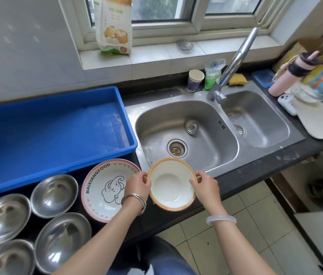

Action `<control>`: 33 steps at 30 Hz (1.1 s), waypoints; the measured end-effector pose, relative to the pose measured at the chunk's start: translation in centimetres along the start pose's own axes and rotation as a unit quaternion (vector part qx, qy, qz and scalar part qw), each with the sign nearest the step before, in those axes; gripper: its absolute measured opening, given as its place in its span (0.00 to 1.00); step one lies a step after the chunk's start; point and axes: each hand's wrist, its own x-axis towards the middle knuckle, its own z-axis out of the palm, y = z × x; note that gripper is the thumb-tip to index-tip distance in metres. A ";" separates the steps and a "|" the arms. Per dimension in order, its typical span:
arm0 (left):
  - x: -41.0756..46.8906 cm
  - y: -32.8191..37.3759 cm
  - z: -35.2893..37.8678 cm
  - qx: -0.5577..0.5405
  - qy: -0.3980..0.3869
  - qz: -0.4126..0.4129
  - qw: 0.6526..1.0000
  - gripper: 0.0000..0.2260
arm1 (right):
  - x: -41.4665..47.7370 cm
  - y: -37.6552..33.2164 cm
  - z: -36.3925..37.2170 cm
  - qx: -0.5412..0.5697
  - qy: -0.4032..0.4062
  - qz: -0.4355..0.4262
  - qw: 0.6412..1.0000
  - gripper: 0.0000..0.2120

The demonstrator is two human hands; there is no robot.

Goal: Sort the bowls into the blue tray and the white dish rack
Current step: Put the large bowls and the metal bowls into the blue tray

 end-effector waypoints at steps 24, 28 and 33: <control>-2.1 -8.8 -8.3 0.013 0.119 -0.123 0.985 0.21 | 1.0 -12.7 8.3 -0.295 -0.155 -0.282 0.899 0.17; -2.2 -9.7 -8.5 -0.004 0.087 -0.152 0.985 0.19 | 1.8 -13.3 9.5 -0.332 -0.173 -0.309 0.874 0.13; -2.0 -10.1 -8.3 -0.069 0.130 -0.182 0.972 0.17 | 2.2 -13.9 9.7 -0.290 -0.185 -0.308 0.887 0.15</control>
